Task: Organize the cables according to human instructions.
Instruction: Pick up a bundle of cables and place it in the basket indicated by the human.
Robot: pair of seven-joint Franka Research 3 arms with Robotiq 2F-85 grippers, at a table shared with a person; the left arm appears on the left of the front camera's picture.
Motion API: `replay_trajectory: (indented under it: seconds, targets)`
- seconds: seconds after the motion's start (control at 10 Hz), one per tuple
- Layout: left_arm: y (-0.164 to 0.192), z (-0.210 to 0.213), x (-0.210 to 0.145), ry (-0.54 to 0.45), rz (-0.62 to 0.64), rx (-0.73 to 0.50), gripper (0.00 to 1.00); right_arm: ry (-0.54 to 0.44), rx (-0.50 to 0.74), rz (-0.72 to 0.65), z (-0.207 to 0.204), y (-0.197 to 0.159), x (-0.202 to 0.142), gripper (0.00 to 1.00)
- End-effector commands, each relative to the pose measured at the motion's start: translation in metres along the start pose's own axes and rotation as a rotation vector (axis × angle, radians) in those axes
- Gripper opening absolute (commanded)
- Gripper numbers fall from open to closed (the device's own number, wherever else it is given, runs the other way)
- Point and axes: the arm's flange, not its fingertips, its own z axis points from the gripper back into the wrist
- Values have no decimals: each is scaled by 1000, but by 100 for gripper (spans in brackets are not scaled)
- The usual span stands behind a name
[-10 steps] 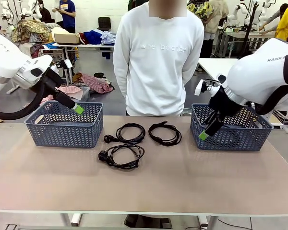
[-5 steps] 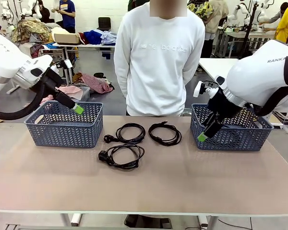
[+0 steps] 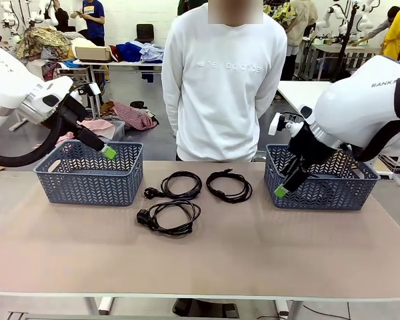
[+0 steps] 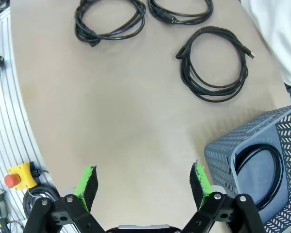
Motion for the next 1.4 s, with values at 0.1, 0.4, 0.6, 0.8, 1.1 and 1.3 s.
replay_trajectory:
  seconds: [0.1, 0.4, 0.6, 0.8, 1.1, 1.3]
  targets:
    - [-1, 0, 0, -23, -8, -18, 100, -2, -3, -8, 1, -1, -1, 100]
    - [-1, 0, 0, -23, -8, -18, 100, -2, -3, -8, 1, -1, -1, 100]
    - [-1, 0, 0, -23, -8, -18, 100, -2, -3, -8, 1, -1, -1, 100]
    - [-1, 0, 0, -23, -8, -18, 100, -2, -3, -8, 1, -1, -1, 100]
    - [-1, 0, 0, -23, -8, -18, 100, -2, -3, -8, 1, -1, -1, 100]
    - [-1, 0, 0, -23, -8, -18, 100, -2, -3, -8, 1, -1, -1, 100]
